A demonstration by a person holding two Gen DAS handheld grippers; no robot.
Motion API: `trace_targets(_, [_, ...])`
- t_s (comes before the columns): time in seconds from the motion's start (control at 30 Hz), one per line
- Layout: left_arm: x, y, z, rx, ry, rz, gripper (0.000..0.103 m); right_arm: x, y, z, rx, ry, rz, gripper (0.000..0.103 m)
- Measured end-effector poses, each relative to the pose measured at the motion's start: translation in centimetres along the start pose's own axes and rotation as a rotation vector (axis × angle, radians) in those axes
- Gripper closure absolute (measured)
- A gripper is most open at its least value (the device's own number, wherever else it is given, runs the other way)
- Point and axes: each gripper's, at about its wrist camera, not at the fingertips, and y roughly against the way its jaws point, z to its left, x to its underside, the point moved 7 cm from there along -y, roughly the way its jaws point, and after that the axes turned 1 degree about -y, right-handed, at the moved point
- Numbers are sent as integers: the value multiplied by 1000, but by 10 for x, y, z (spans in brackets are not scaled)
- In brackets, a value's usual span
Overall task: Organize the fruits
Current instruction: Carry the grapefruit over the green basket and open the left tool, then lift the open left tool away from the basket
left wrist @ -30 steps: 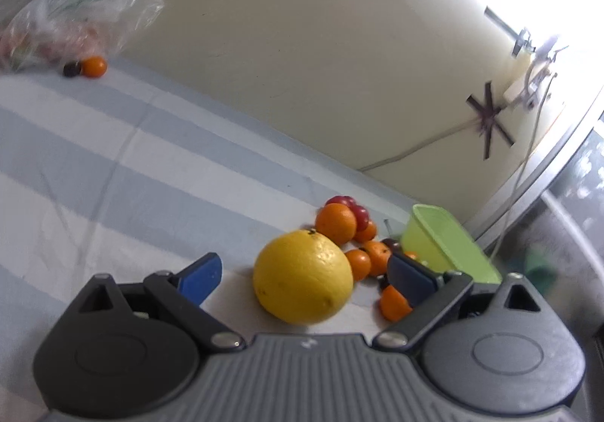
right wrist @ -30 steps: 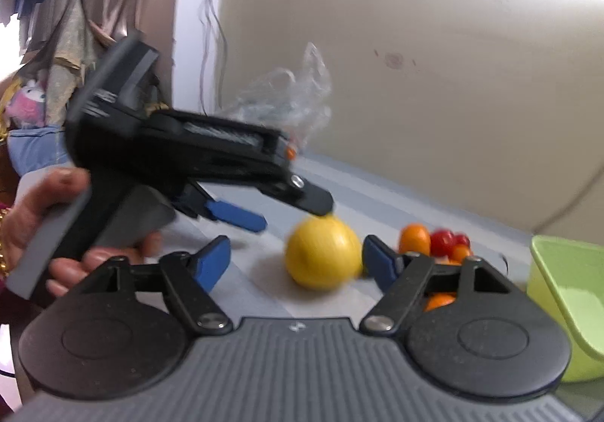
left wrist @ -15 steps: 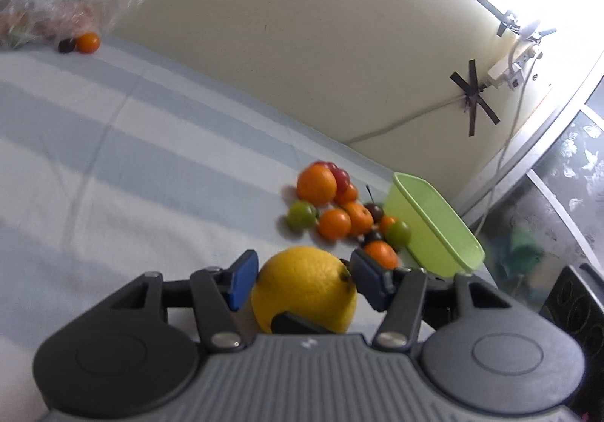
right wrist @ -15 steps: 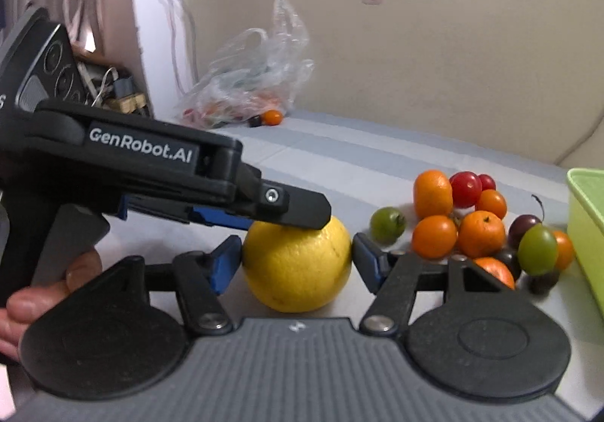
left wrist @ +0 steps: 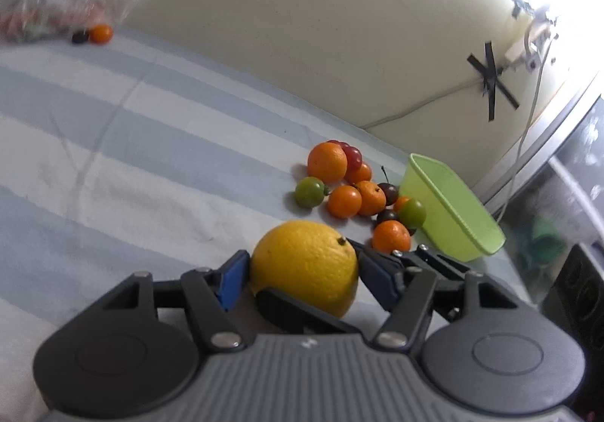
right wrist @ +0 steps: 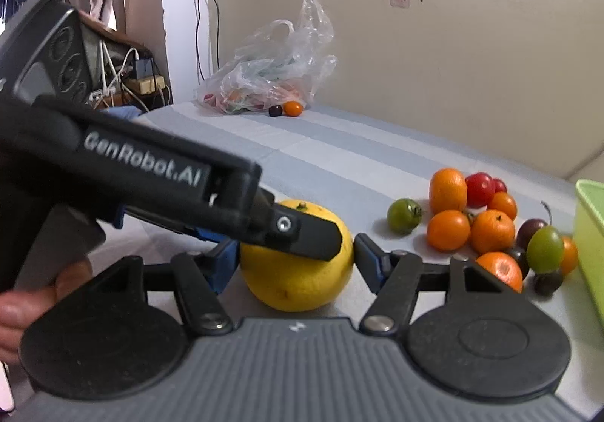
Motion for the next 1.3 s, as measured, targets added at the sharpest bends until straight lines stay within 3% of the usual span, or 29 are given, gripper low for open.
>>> trace_targets(0.1, [-6,-1,-23,6,-45,0,38,3,10,-4,5,-30,-7,36])
trace_targets(0.23, [-23,-18,-72,68,-127,-7,38,-3,39,-21,69,-37,-83,37])
trace_targets(0.43, [-43,-82,-171,189,-278,4,37,-12,95,-93,289,-43,-210,36])
trace_targets(0.6, [-40,-147,-224,230,-323,75,37,-4,117,-157,468,-46,-214,36])
trace_targets(0.77, [-28,-182,-241,184,-332,106,36,14,114,-199,538,-118,-188,36])
trace_targets(1.0, [-18,-200,-249,167,-372,105,29,32,104,-218,587,-176,-93,35])
trace_targets(1.1, [-22,-189,-251,170,-390,64,27,29,112,-217,619,-155,-131,32])
trace_targets(1.3, [-42,-127,-231,206,-363,-48,27,31,129,-219,568,-173,-239,30])
